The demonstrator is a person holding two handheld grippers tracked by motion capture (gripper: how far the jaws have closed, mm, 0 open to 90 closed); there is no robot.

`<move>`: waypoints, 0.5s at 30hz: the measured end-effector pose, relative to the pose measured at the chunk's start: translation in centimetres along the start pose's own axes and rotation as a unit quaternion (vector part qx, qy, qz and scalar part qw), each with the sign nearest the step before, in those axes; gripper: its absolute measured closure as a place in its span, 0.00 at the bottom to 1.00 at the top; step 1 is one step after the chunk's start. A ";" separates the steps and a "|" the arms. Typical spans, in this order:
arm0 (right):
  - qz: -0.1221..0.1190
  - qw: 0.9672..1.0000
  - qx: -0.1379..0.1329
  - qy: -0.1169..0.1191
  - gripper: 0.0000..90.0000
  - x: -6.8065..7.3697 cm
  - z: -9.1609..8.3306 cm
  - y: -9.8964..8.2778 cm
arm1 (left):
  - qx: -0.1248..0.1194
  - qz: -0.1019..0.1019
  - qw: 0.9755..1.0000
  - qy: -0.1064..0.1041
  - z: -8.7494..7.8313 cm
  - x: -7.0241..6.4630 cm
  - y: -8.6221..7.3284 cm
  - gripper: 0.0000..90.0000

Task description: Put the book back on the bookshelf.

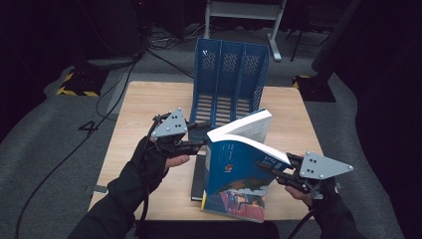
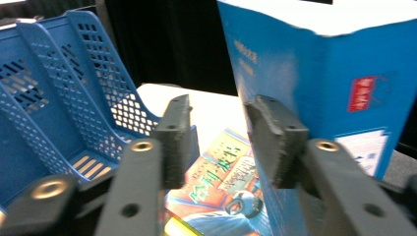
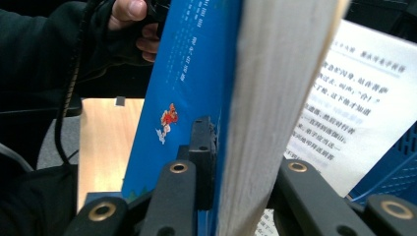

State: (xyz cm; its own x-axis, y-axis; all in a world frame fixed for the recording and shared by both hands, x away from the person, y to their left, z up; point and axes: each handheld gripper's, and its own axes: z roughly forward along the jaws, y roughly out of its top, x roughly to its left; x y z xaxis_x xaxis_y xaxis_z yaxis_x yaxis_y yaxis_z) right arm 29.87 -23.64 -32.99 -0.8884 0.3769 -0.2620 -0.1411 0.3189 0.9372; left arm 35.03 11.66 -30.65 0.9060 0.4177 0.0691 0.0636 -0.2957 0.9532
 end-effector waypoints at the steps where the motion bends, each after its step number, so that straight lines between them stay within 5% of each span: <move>1: -0.002 1.000 0.001 0.001 0.86 0.2 -0.1 0.0 | 0.003 0.001 1.000 0.006 -0.1 -0.1 -0.1 0.57; 15: 0.002 1.000 -0.002 -0.004 0.86 0.7 -0.4 -0.1 | 0.039 0.007 0.999 0.032 -2.0 -1.2 -2.6 0.33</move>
State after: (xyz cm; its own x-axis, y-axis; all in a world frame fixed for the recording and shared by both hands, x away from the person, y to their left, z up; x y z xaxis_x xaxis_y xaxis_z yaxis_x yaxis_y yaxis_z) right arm 29.08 -23.71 -33.19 -0.8857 0.3849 -0.2596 -0.1385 0.3145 0.9391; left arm 32.90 13.64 -32.66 0.8788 0.4660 0.1027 0.0858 -0.3659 0.9267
